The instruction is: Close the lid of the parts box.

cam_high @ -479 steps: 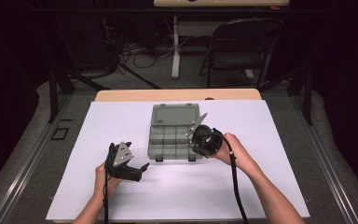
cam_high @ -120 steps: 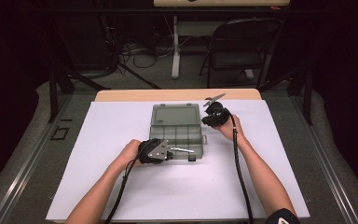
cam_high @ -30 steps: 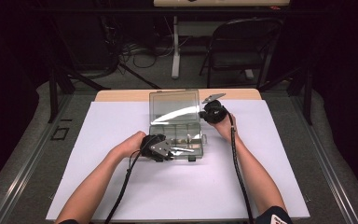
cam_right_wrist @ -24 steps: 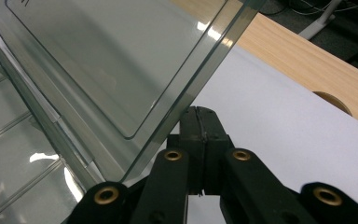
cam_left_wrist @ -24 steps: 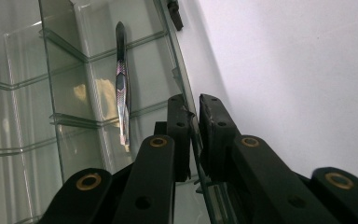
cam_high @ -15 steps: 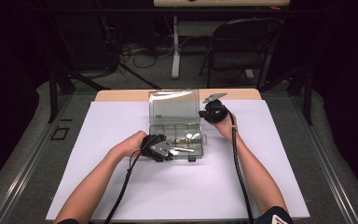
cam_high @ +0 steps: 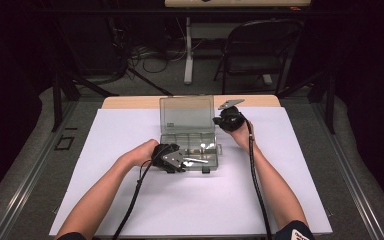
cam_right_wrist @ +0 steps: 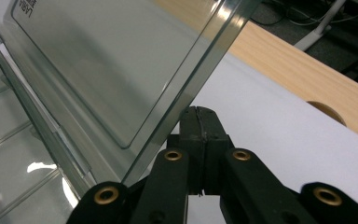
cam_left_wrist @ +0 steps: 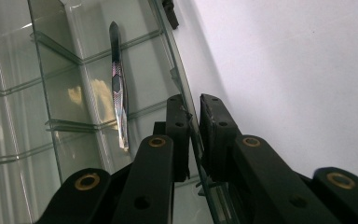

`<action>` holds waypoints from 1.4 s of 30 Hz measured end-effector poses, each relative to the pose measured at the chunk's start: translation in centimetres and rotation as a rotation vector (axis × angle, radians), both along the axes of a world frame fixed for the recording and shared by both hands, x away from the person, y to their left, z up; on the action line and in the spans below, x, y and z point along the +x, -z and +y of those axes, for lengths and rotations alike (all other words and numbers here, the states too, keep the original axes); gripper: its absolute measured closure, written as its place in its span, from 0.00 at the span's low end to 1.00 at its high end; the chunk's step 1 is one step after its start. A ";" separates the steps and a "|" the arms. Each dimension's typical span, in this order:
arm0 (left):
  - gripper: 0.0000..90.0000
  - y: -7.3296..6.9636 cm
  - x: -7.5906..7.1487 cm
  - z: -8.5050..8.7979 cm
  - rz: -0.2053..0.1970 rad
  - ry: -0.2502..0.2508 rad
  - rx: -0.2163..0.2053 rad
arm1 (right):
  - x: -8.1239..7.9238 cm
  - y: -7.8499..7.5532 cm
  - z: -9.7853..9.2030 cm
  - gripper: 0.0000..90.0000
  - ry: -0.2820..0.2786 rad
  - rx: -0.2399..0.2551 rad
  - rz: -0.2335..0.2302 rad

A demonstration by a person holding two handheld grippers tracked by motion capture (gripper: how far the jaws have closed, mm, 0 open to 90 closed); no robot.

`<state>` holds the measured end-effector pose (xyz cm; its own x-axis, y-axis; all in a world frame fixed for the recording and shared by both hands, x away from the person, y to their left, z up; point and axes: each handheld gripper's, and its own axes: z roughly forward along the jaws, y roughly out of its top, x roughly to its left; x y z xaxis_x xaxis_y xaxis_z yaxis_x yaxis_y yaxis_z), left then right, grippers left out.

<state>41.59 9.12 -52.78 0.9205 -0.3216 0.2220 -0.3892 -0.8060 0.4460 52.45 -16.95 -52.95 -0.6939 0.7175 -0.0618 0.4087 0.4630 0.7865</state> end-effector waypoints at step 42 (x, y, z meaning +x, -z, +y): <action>0.89 -0.3 -0.2 -0.7 -0.037 0.016 0.068 | -0.9 -0.9 -0.7 1.00 -0.036 0.043 -0.012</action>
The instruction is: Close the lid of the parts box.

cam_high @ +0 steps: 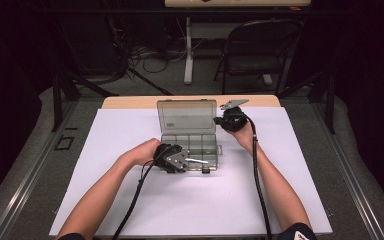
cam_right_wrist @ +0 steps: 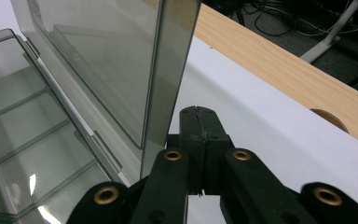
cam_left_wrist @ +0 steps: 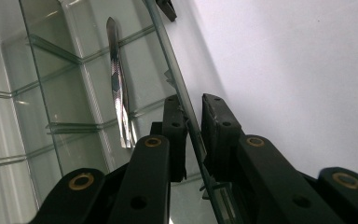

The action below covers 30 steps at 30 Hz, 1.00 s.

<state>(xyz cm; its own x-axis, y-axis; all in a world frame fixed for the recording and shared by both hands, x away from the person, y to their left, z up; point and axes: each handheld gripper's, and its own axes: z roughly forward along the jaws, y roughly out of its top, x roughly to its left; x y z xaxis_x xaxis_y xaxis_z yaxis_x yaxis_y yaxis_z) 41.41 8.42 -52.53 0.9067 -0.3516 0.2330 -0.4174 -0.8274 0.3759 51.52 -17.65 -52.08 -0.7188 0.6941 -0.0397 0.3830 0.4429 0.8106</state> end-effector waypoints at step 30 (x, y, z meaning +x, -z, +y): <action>0.24 -0.4 -0.9 0.4 -0.040 -0.178 -0.132 | -0.2 0.2 -0.4 1.00 -0.028 0.001 0.008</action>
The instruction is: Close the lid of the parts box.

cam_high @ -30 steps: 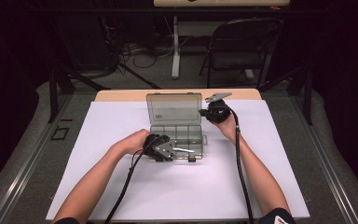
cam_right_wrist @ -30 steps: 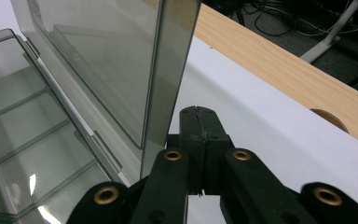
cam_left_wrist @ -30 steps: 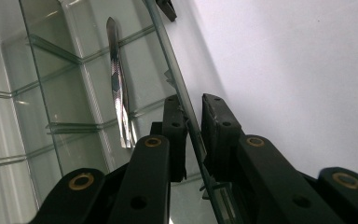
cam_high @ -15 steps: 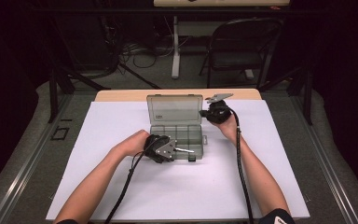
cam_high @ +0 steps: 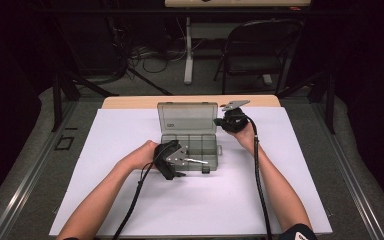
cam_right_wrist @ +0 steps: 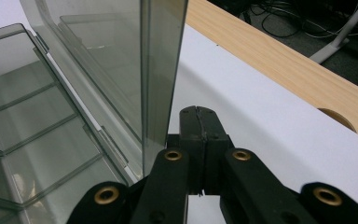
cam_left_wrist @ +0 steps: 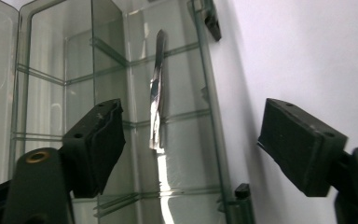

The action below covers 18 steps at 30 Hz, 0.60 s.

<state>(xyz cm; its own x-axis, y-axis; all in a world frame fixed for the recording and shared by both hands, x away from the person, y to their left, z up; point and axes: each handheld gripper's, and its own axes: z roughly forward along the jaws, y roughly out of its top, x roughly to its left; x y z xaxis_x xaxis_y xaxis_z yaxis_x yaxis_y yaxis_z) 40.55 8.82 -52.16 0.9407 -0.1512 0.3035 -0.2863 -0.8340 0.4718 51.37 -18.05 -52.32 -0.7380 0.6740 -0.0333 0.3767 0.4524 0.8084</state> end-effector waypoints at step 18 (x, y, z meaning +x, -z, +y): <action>0.03 -1.6 0.1 2.8 0.057 -0.147 -0.134 | -0.2 -0.2 0.1 1.00 -0.015 -0.020 -0.018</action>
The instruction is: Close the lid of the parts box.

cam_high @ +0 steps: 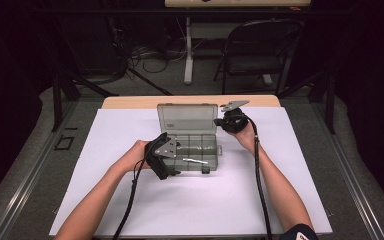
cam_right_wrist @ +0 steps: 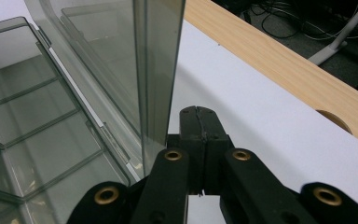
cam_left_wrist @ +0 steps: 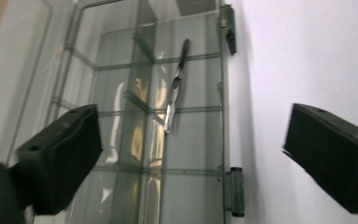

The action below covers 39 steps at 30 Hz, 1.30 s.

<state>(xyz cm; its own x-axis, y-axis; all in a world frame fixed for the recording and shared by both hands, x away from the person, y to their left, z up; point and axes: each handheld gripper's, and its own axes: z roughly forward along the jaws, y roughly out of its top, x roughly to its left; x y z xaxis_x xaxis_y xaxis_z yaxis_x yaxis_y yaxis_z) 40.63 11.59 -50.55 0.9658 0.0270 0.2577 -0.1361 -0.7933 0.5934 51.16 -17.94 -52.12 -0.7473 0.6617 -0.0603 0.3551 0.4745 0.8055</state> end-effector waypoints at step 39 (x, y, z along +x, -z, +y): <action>0.10 -6.2 6.2 5.9 -0.005 -0.530 -0.209 | -0.2 0.1 0.0 1.00 -0.005 -0.006 -0.021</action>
